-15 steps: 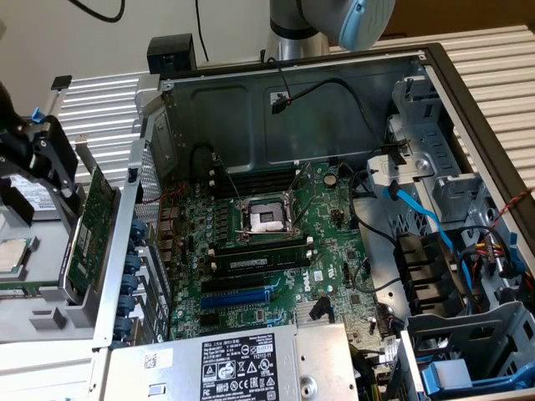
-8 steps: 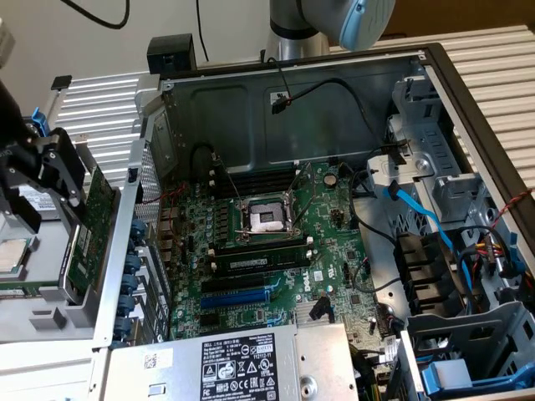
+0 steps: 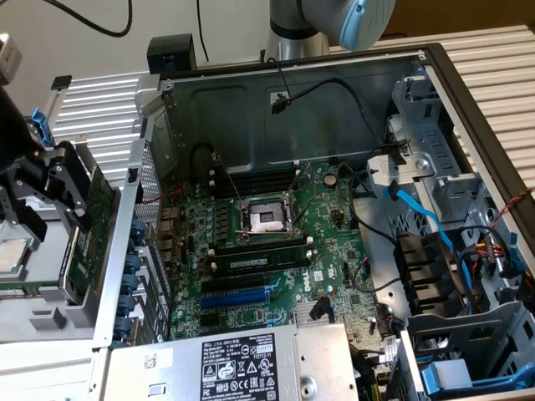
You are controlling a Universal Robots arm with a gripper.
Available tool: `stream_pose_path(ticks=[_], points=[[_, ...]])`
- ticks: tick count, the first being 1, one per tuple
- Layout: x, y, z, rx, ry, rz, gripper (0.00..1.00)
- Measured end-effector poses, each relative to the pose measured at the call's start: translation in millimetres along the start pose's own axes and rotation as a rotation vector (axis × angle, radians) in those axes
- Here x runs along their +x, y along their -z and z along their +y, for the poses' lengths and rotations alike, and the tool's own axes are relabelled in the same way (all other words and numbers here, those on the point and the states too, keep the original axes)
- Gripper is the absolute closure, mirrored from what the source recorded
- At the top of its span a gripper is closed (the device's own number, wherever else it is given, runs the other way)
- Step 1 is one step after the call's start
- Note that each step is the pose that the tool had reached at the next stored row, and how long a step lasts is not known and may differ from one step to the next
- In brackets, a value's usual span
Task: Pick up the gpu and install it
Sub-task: 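Pick up the gpu and move the gpu toward the slot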
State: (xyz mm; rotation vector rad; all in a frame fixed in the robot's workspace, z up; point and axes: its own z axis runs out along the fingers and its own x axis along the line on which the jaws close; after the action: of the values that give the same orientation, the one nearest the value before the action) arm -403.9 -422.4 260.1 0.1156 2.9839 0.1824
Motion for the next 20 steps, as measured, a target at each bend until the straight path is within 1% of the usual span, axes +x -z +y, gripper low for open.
stream_pose_path(ticks=[8,12,14,16,17,20], points=[[2.6,-14.9,2.7,-0.0071,-0.001,0.0004,0.28],[3.7,-22.1,2.6,-0.0106,-0.002,0.0008,0.28],[4.3,-25.6,2.3,-0.0129,-0.002,0.0009,0.28],[4.9,-29.3,2.1,-0.0166,-0.003,0.0012,0.28],[5.0,-30.6,2.4,-0.0177,-0.003,0.0013,0.28],[5.2,-31.8,3.3,-0.0186,-0.003,0.0013,0.28]])
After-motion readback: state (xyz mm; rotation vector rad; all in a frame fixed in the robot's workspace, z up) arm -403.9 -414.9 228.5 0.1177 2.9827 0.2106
